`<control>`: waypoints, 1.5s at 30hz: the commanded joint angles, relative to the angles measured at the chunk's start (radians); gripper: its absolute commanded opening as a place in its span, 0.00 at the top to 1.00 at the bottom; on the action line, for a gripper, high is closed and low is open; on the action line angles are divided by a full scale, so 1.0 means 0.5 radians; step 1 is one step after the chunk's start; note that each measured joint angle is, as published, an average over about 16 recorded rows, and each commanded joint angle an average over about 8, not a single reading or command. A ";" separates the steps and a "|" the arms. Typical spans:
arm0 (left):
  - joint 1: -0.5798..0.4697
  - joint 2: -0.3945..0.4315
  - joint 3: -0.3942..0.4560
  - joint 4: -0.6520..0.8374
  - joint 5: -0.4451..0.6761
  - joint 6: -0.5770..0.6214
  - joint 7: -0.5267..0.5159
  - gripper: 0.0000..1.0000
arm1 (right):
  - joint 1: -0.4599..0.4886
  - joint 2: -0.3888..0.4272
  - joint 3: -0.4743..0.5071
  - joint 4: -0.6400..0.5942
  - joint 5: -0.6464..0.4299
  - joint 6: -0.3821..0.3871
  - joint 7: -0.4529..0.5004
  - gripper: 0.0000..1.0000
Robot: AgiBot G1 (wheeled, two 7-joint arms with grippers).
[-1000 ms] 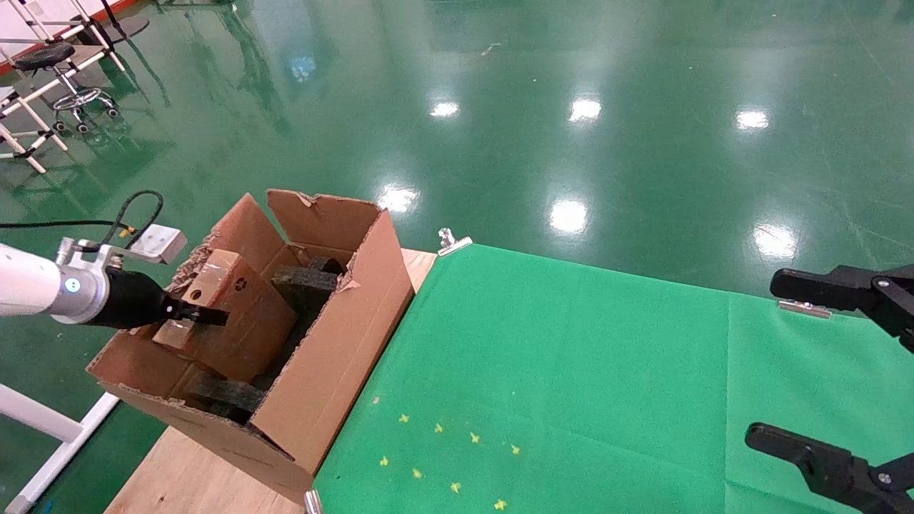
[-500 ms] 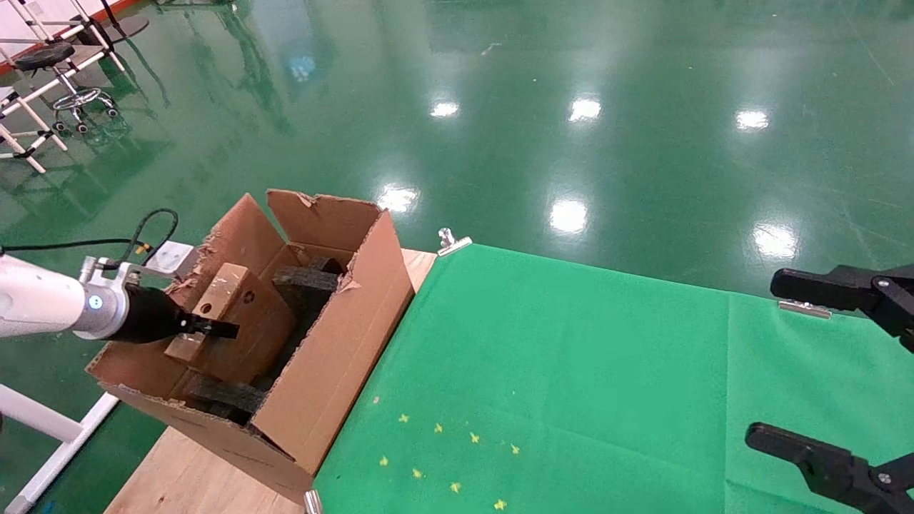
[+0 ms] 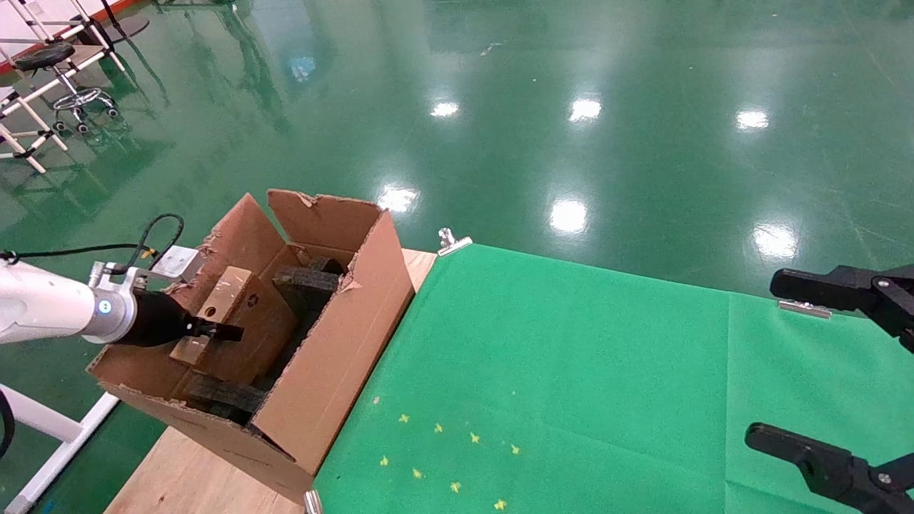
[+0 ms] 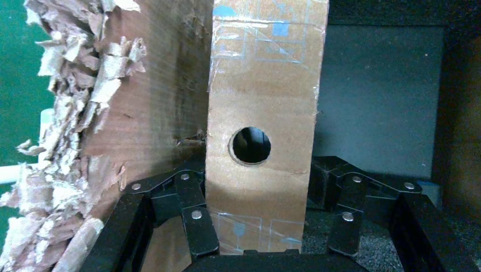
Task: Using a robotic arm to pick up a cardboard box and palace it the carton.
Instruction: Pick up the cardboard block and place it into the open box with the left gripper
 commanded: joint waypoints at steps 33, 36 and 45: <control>-0.237 -0.074 0.009 -0.094 0.012 0.140 0.052 0.00 | 0.000 0.000 0.000 0.000 0.000 0.000 0.000 0.00; -0.318 -0.102 -0.008 -0.146 -0.010 0.186 0.063 0.00 | 0.000 0.000 0.000 0.000 0.000 0.000 0.000 0.00; -0.446 -0.239 -0.209 -0.444 -0.333 0.561 0.154 0.00 | 0.000 0.000 0.000 0.000 0.000 0.000 0.000 0.00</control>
